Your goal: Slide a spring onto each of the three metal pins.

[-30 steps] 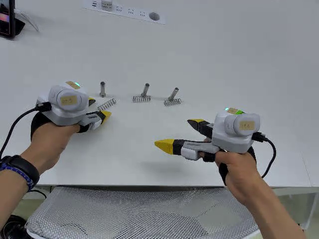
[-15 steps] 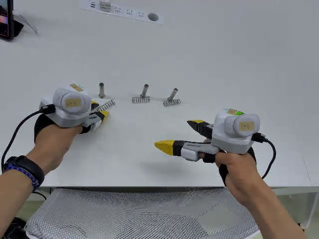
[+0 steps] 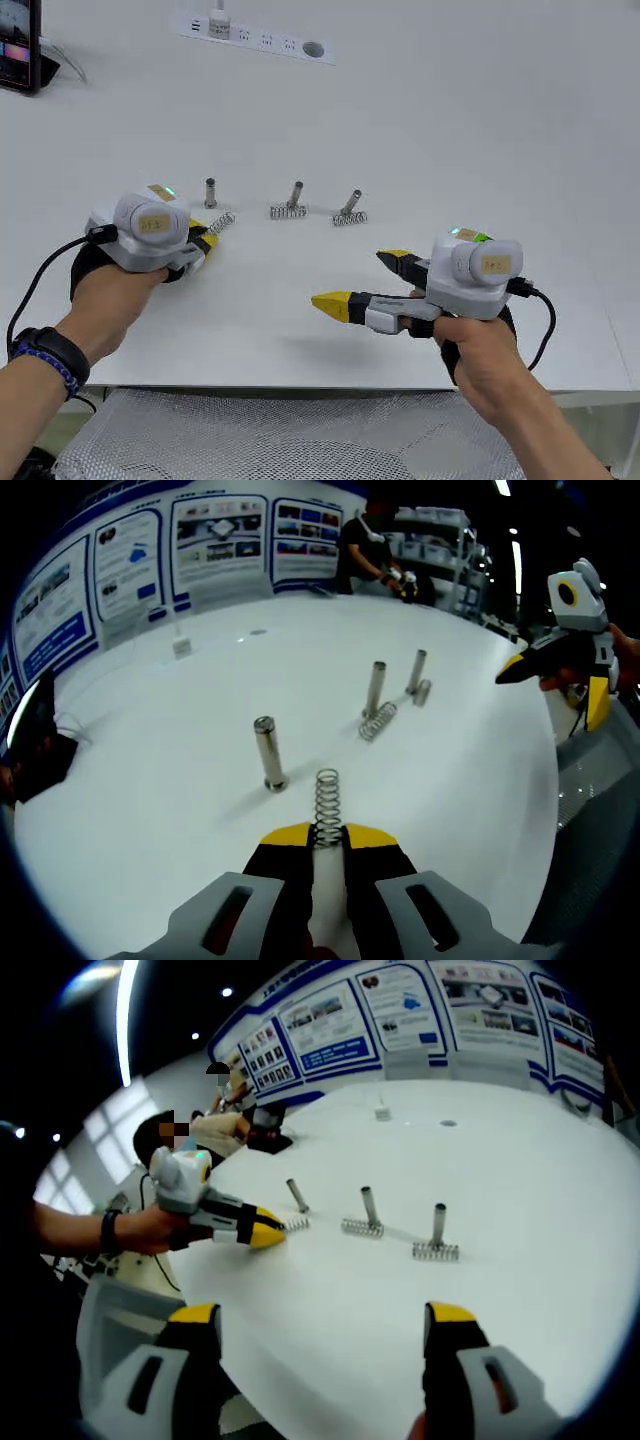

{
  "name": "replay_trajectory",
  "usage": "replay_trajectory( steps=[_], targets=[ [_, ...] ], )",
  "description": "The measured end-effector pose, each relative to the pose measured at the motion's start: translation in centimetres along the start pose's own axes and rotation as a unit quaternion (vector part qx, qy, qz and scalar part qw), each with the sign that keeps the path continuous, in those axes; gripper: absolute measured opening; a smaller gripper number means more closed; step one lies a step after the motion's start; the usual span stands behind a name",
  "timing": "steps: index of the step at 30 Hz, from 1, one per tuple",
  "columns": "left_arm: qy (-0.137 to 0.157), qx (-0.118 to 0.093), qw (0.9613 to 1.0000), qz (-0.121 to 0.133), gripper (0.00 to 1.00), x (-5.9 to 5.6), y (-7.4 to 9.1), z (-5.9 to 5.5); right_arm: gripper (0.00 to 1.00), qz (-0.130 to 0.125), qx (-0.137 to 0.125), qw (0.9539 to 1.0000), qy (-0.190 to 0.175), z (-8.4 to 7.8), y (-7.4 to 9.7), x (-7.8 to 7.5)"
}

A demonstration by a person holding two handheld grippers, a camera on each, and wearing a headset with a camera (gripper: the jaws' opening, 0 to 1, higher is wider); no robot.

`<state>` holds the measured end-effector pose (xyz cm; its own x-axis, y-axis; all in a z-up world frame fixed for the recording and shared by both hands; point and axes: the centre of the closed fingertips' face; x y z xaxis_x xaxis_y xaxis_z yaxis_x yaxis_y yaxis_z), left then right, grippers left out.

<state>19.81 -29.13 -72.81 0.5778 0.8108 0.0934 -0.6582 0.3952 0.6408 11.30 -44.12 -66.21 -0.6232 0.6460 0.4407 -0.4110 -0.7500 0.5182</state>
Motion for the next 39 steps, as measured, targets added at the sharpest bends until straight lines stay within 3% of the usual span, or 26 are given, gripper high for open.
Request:
replay_trajectory(
  steps=[27,39],
  targets=[
    [0.009,-0.015,0.9998,-0.005,0.11,0.6,3.8,0.2,0.83,0.017,0.004,0.9999,0.003,0.1,-0.8,0.8],
    [0.005,-0.016,0.9998,-0.014,0.11,0.2,6.0,-0.4,0.82,0.024,0.008,0.9997,0.006,-0.1,-1.2,1.1]
  ],
)
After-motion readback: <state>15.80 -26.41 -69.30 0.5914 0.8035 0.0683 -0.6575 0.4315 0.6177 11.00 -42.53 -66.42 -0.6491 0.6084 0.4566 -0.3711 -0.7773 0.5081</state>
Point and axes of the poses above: the centre of the closed fingertips' face, and the gripper's own axes: y roughly backward along the fingers, x roughly to its left, z roughly out of its top, and after that the axes turned 14 degrees about z, right-handed
